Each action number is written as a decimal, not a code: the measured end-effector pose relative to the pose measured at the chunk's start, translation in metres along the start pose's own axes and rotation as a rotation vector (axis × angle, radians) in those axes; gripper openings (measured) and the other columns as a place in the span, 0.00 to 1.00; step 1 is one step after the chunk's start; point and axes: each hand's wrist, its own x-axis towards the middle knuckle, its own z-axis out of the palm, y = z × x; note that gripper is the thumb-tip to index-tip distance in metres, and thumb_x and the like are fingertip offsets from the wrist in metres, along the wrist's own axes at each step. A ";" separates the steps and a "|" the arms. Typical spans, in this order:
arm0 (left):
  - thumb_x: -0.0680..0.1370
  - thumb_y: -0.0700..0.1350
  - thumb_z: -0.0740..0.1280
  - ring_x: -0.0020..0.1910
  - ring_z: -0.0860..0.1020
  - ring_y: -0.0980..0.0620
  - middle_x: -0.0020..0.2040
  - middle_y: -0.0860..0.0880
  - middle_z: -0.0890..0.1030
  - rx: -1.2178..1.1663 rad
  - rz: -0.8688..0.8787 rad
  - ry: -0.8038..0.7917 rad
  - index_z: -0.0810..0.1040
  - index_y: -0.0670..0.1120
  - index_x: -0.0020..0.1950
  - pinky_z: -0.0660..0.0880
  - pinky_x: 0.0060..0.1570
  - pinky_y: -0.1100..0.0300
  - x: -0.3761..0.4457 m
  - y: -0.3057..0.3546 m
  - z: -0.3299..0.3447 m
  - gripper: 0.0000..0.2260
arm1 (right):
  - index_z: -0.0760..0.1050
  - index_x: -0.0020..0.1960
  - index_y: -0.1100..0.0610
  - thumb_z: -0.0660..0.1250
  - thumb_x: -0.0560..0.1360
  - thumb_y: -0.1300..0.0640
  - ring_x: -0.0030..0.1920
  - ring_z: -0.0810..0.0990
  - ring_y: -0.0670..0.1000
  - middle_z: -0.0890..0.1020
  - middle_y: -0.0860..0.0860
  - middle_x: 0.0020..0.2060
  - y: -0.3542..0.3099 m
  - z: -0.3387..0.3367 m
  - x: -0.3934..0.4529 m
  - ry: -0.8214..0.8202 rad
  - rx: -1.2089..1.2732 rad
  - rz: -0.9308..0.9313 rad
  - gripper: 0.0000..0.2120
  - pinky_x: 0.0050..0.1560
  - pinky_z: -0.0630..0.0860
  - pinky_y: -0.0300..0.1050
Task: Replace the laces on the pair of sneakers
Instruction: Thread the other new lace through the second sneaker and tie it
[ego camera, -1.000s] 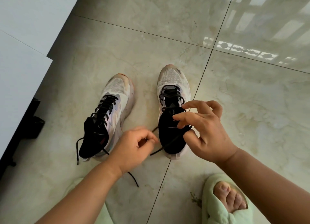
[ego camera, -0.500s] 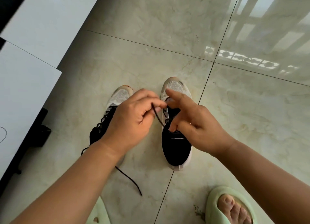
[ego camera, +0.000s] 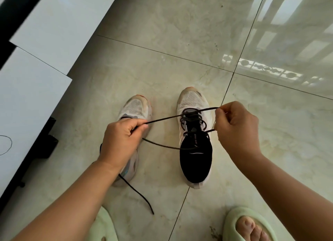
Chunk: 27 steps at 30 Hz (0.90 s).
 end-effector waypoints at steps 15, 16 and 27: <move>0.73 0.37 0.70 0.32 0.77 0.58 0.34 0.53 0.81 -0.369 -0.283 -0.267 0.83 0.48 0.41 0.75 0.37 0.66 -0.021 0.025 0.039 0.07 | 0.81 0.34 0.50 0.68 0.67 0.49 0.64 0.61 0.57 0.76 0.51 0.57 0.003 0.010 -0.027 -0.362 -0.541 -0.570 0.07 0.59 0.52 0.50; 0.74 0.35 0.69 0.32 0.78 0.58 0.34 0.51 0.82 -0.444 -0.339 -0.284 0.82 0.48 0.41 0.76 0.36 0.67 -0.023 0.027 0.042 0.08 | 0.82 0.35 0.49 0.68 0.68 0.49 0.65 0.60 0.58 0.76 0.51 0.57 0.005 0.011 -0.029 -0.383 -0.549 -0.537 0.07 0.61 0.51 0.51; 0.76 0.35 0.66 0.30 0.77 0.60 0.31 0.52 0.82 -0.741 -0.571 -0.223 0.81 0.47 0.42 0.75 0.34 0.68 -0.030 0.030 0.060 0.09 | 0.82 0.36 0.50 0.76 0.66 0.54 0.64 0.61 0.55 0.73 0.45 0.53 0.015 0.026 -0.035 -0.315 -0.270 -0.278 0.03 0.59 0.48 0.44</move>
